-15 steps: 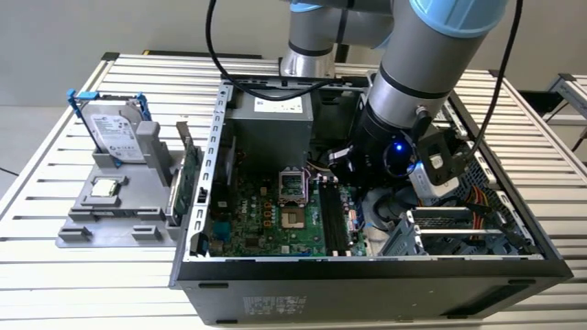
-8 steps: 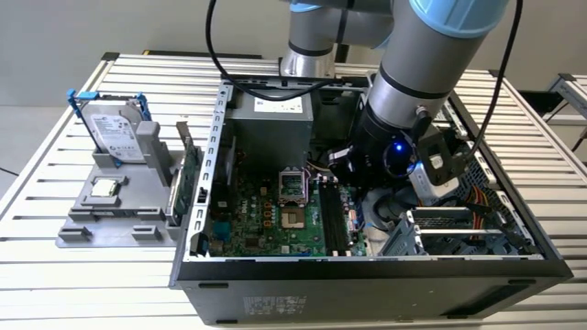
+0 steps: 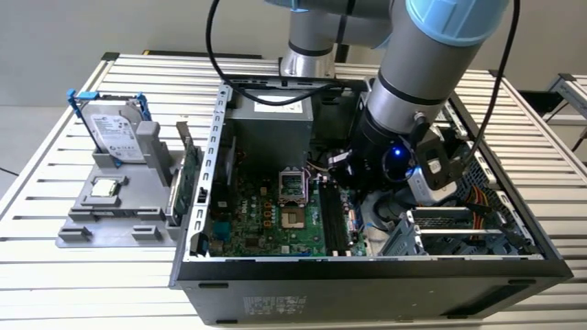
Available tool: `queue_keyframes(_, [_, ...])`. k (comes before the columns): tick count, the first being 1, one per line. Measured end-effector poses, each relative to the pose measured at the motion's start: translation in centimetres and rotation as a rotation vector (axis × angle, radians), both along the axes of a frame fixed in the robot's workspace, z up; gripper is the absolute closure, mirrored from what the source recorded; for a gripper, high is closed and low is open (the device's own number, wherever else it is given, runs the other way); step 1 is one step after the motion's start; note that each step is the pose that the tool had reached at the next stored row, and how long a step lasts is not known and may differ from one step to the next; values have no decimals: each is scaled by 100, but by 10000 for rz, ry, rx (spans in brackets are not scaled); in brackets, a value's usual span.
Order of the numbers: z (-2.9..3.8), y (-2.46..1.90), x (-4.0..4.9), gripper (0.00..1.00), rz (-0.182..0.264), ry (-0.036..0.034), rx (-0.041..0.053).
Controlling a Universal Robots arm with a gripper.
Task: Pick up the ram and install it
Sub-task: 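Insert the ram into the slot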
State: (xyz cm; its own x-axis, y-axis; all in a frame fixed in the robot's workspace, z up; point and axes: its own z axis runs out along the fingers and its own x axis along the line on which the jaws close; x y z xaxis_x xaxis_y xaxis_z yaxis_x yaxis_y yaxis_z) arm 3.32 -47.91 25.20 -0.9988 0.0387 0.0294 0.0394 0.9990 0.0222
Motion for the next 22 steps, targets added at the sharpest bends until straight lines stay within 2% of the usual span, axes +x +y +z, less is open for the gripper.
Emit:
queue_keyframes(9, [-99, -9, -1, 100, 32, 3, 0])
queue_keyframes(13, [-116, -10, -2, 100, 39, 30, -7])
queue_keyframes(22, [-166, -23, -55, 100, 174, 33, -6])
